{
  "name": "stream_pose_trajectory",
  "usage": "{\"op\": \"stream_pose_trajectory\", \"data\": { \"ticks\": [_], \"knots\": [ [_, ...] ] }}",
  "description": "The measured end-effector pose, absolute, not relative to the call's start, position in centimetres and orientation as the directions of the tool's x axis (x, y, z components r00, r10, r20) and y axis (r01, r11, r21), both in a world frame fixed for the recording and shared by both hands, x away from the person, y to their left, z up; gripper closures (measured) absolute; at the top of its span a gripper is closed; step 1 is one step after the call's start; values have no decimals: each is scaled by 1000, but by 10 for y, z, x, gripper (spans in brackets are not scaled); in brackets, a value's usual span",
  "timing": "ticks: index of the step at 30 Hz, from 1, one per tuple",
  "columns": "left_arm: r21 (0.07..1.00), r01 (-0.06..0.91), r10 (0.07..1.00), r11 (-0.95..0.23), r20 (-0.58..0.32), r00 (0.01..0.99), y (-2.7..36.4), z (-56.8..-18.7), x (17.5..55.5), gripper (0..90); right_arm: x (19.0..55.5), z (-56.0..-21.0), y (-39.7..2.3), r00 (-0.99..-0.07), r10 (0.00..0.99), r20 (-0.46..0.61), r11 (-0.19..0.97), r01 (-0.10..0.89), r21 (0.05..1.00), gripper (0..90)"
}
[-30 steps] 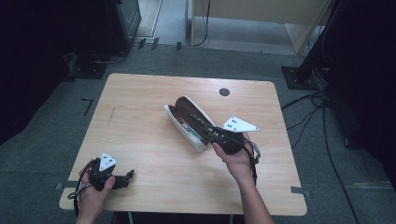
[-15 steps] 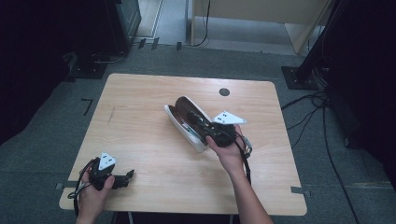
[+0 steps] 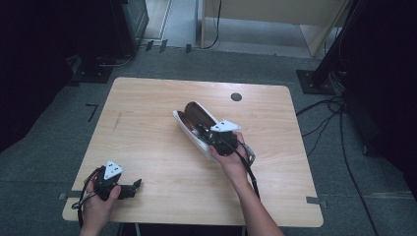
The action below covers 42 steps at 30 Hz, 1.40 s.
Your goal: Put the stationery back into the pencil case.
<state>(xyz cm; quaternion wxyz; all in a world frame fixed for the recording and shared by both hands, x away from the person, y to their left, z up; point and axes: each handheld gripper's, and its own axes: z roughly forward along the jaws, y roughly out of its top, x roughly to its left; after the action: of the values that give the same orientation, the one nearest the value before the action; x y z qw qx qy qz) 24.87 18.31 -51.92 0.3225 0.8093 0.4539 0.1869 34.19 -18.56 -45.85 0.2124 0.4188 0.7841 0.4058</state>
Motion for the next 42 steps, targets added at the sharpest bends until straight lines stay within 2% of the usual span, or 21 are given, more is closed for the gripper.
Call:
{"op": "stream_pose_trajectory", "data": {
  "ticks": [16, 20, 31, 38, 42],
  "knots": [
    [691, 611, 851, -387, 13, 525, 183, -519, 249, 39, 350, -471, -186, -551, 834, 25, 366, 588, 721, 774],
    [691, 611, 851, -387, 13, 525, 183, -519, 249, 39, 350, -470, -186, -551, 834, 39, 356, 591, 724, 729],
    [691, 611, 851, -387, 13, 525, 183, -519, 249, 39, 343, -456, -193, -558, 830, 14, 339, 524, 782, 720],
    [691, 611, 851, -387, 13, 525, 183, -519, 249, 39, 334, -439, -204, -547, 837, 12, 290, 463, 837, 776],
    [691, 611, 851, -386, 13, 525, 183, -519, 249, 39, 327, -429, -215, -539, 842, 22, 257, 436, 862, 734]
  ]
}}
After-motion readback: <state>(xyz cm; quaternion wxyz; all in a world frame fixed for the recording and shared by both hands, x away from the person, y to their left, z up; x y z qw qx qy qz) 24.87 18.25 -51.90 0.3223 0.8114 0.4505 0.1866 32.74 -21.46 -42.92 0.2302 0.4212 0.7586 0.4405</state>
